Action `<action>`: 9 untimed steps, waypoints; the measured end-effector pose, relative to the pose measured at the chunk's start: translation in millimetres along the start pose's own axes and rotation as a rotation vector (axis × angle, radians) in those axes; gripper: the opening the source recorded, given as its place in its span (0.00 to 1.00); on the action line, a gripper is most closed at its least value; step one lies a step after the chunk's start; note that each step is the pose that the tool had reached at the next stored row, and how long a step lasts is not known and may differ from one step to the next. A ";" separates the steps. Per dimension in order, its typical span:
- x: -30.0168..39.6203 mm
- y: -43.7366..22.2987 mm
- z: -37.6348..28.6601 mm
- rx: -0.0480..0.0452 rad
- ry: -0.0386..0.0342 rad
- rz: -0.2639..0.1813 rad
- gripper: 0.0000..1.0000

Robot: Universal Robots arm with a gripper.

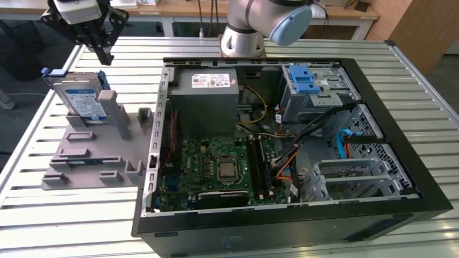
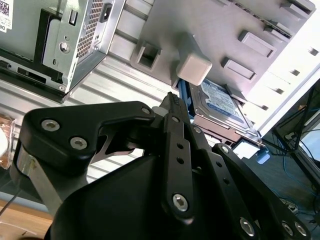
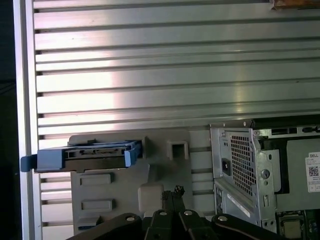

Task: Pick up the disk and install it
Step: 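Reach for the disk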

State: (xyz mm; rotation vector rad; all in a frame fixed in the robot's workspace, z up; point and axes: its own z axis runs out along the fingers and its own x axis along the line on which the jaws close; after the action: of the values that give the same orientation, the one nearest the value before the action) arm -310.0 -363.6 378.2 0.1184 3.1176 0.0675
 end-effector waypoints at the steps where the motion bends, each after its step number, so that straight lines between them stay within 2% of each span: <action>1: 0.6 0.0 0.0 0.0001 0.0001 0.000 0.11; 9: 7.4 0.3 0.4 0.0001 0.0002 0.000 0.11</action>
State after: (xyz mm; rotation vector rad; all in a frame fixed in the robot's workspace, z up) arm -317.3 -362.8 377.7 0.1184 3.1178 0.0674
